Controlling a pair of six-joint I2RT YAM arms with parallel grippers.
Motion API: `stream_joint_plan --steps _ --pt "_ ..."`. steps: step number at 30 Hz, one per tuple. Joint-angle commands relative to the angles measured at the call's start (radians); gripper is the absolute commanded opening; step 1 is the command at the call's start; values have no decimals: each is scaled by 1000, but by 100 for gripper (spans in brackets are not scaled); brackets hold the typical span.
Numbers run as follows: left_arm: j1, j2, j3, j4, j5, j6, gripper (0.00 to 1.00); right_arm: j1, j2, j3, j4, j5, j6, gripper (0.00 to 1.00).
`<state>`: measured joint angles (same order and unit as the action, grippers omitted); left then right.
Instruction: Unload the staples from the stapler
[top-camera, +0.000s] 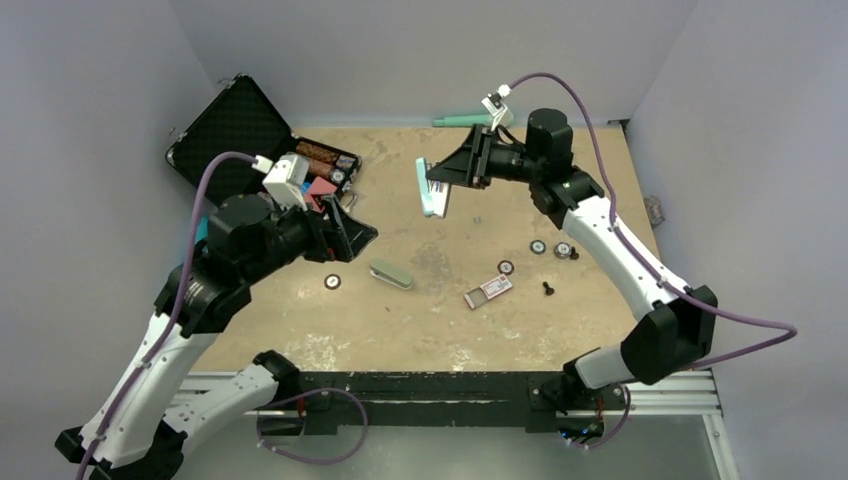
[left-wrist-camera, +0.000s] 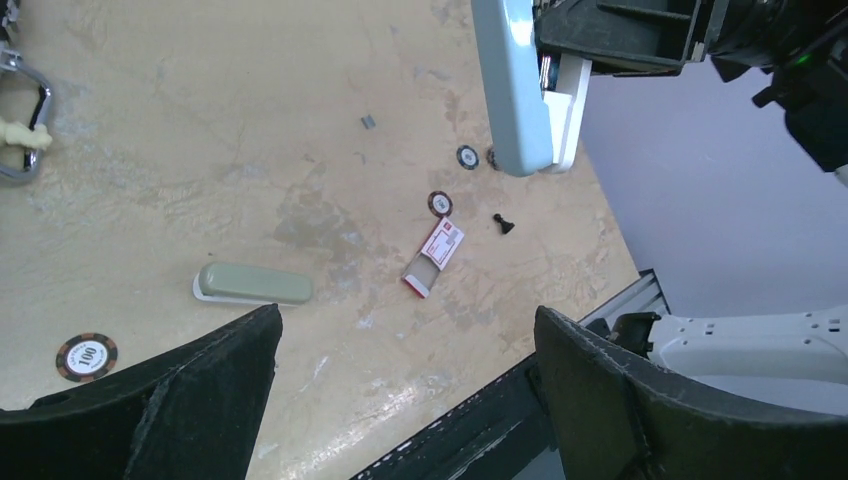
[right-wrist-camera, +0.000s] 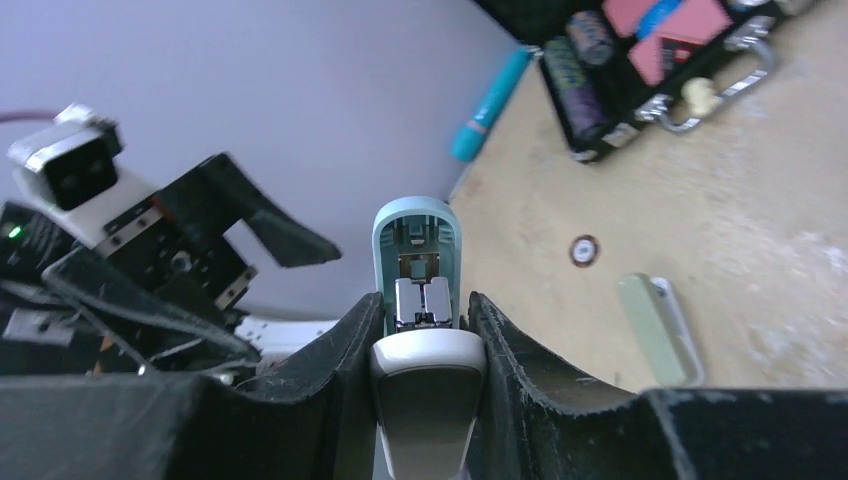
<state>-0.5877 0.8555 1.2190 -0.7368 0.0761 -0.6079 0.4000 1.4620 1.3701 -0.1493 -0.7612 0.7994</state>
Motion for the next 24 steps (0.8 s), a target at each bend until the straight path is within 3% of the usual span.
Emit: stream_joint_plan --steps 1,8,19,24 --pt "19 -24 28 3 128 48 100 57 -66 -46 280 -109 128 0" --pt "54 -8 92 119 467 -3 100 187 -85 -112 669 -114 337 0" --pt "59 -27 210 43 528 -4 98 327 -34 -76 950 -53 442 0" --pt "59 -15 182 86 583 -17 89 364 -7 -53 1006 -34 464 0"
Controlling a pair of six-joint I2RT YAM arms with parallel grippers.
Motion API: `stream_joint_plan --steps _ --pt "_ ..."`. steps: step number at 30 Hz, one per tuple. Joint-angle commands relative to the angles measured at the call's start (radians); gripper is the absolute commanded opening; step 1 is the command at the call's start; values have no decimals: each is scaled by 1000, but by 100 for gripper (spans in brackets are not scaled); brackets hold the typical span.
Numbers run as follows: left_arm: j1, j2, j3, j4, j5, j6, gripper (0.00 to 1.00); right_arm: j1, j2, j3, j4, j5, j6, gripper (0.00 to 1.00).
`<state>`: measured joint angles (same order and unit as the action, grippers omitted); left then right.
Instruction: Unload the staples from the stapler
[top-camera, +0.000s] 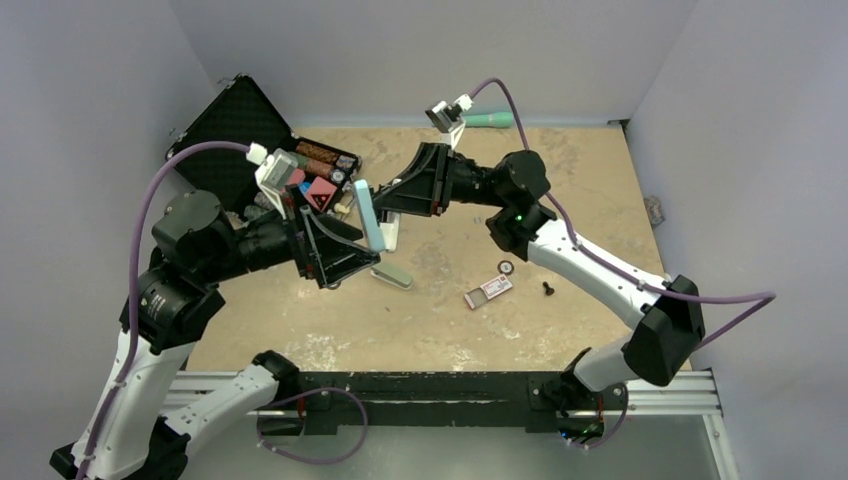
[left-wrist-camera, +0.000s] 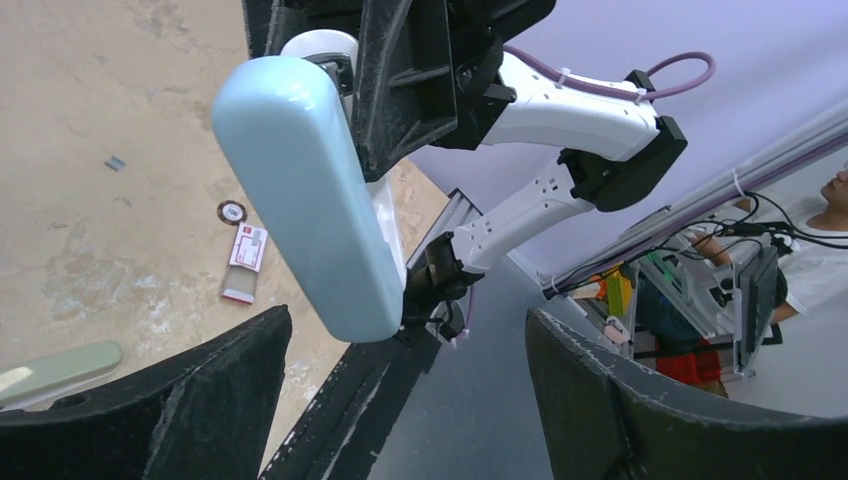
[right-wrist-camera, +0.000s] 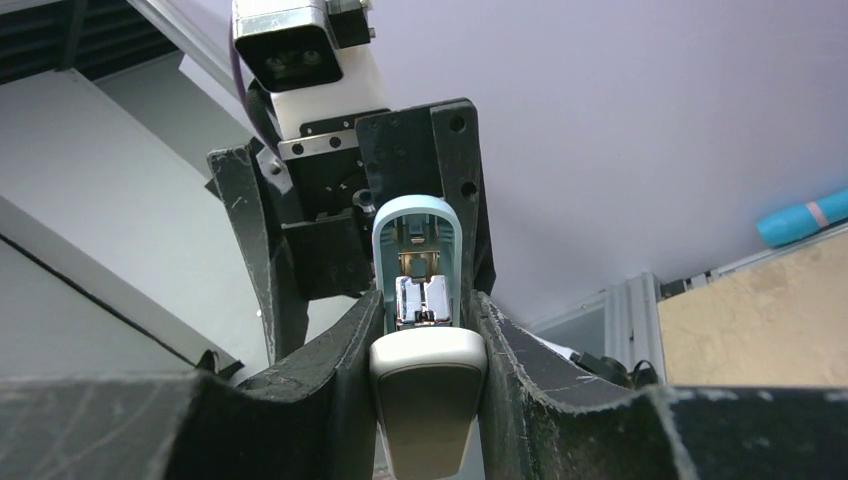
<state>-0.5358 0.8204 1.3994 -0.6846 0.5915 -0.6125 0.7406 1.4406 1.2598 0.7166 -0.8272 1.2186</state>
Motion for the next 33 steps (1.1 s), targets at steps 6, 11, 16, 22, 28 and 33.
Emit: stream_joint_plan --steps 6,11,16,22,28,33 --pt "6 28 -2 46 11 -5 84 52 61 100 182 16 79 0" --pt "7 46 5 27 -50 11 78 54 62 102 185 13 81 0" --pt "5 55 20 29 -61 11 59 55 52 79 195 18 82 0" --pt "4 97 15 50 -13 -13 52 59 55 76 207 22 81 0" --pt "1 103 21 39 -39 -13 4 60 46 65 207 18 75 0" --pt "0 112 31 -17 -85 -6 0 60 23 59 154 1 38 46"
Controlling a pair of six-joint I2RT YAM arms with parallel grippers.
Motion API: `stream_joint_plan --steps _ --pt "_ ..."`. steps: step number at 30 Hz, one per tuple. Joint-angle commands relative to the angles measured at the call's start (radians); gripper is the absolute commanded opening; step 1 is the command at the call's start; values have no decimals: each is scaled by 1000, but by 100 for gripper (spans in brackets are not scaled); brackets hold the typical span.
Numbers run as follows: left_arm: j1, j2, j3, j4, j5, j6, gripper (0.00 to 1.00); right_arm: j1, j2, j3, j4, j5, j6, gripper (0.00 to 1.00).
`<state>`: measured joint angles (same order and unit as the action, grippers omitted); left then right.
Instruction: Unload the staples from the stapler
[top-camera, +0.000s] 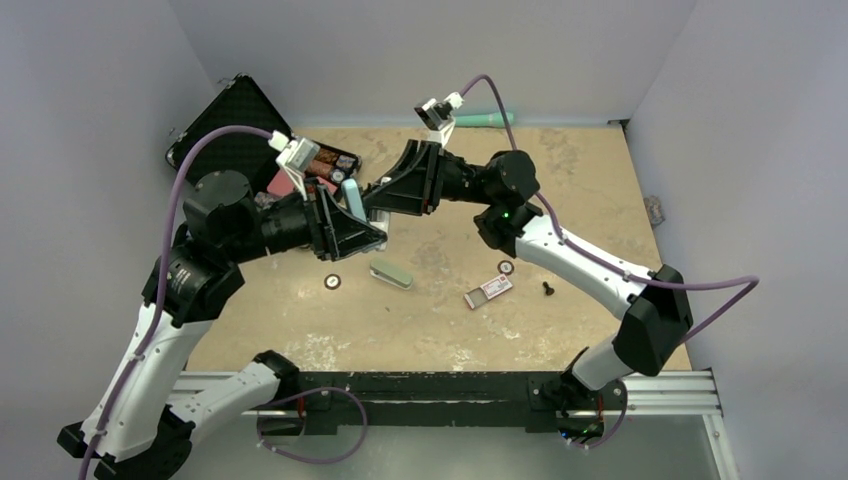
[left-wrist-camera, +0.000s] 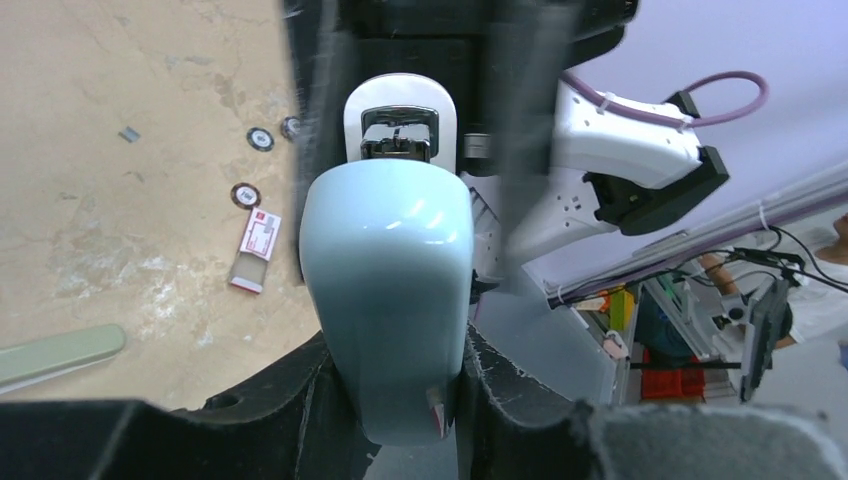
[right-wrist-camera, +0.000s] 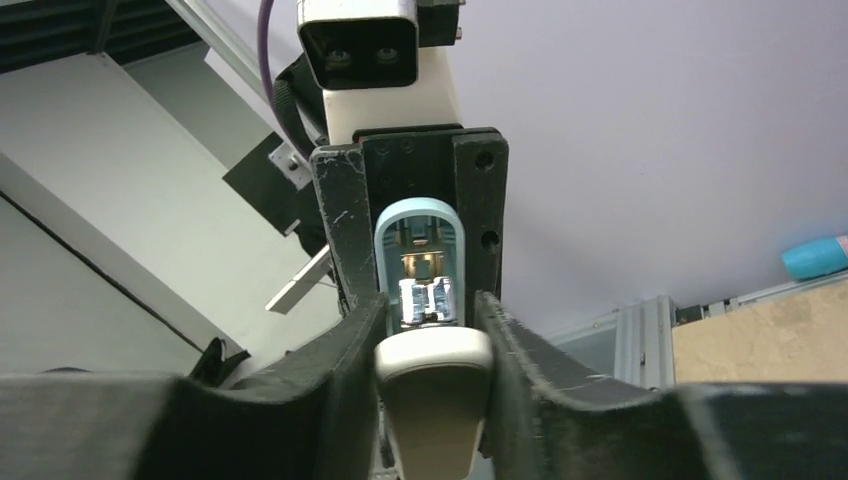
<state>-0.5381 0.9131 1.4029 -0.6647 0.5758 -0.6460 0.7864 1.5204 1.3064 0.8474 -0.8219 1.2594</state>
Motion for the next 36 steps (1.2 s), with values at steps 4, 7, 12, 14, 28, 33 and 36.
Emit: stream_joint_plan --steps 4,7,12,14,28,33,36 --pt "4 21 48 -108 -157 57 0 -8 -119 42 -309 62 -189 99" --pt "6 49 73 -169 -217 80 0 -76 -197 -4 -571 175 -294 99" --pt "9 170 140 -300 -386 113 0 -235 -357 -172 -913 370 -339 99" --pt "15 231 151 -325 -458 109 0 -252 -388 -176 -1072 467 -390 99" --pt "132 775 249 -241 -672 284 0 -252 -555 -325 -1221 517 -325 96" --pt "156 894 217 -188 -638 274 0 -253 -552 -316 -1211 505 -332 96" --pt "165 919 174 -147 -635 284 0 -252 -516 -278 -1222 500 -365 96"
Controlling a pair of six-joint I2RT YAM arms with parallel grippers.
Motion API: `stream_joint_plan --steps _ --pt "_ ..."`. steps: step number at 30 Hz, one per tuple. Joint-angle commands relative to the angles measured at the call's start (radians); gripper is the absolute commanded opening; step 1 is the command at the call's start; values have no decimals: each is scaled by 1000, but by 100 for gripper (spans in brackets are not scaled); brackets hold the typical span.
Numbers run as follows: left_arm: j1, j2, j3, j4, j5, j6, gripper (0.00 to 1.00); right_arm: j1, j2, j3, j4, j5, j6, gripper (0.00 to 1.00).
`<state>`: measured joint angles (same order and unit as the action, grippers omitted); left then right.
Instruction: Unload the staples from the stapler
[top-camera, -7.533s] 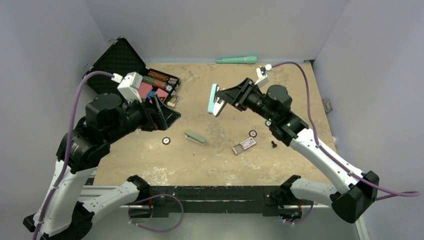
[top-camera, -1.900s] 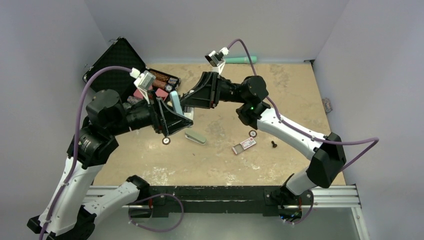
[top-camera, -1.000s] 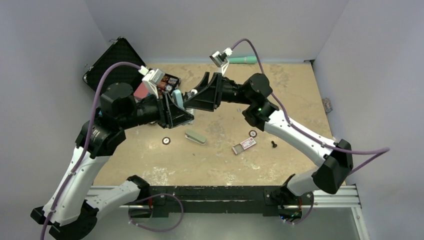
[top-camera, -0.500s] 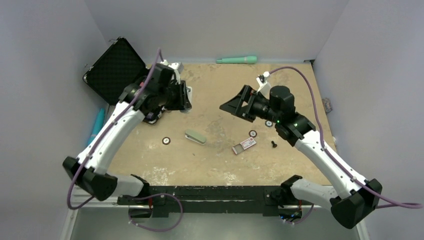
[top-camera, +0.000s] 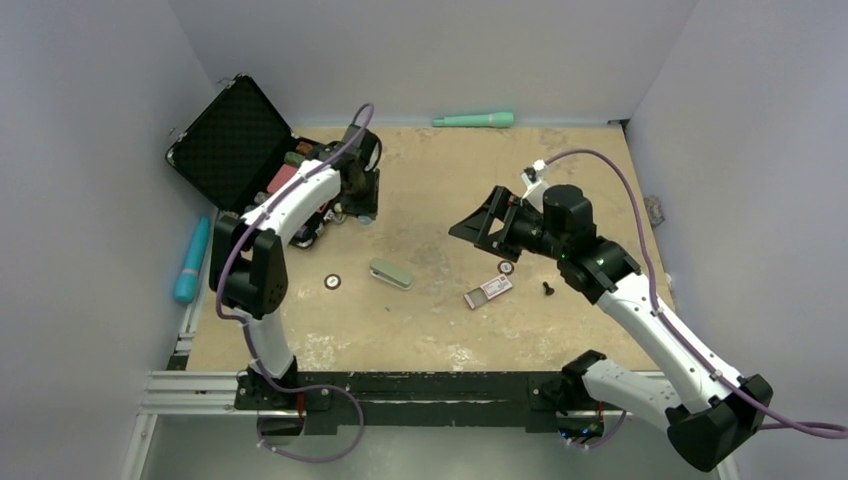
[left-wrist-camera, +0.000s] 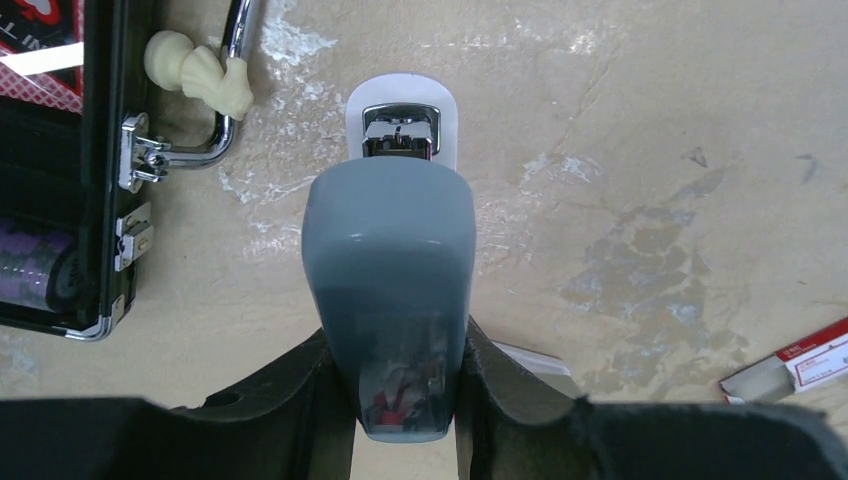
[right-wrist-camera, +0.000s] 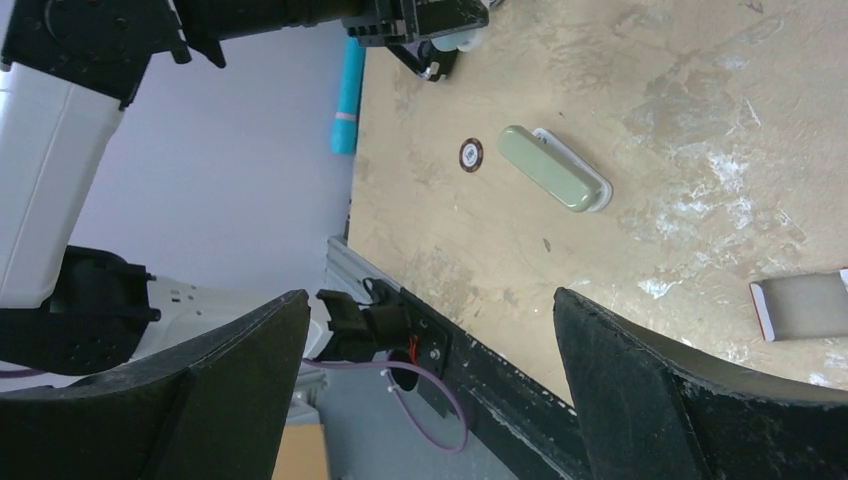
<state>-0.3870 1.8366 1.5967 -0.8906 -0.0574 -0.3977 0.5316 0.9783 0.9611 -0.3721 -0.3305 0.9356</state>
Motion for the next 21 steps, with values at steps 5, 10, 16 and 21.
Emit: stream_joint_plan --steps 5,10,16,21 --pt "43 28 -92 121 30 49 0 3 88 119 38 -46 -74 97" --pt "54 41 -141 139 47 50 10 3 141 145 84 -80 -75 97" --pt "60 55 -167 148 53 38 35 2 168 160 94 -96 -74 97" --pt "63 48 -181 153 53 43 64 2 151 145 98 -88 -57 97"
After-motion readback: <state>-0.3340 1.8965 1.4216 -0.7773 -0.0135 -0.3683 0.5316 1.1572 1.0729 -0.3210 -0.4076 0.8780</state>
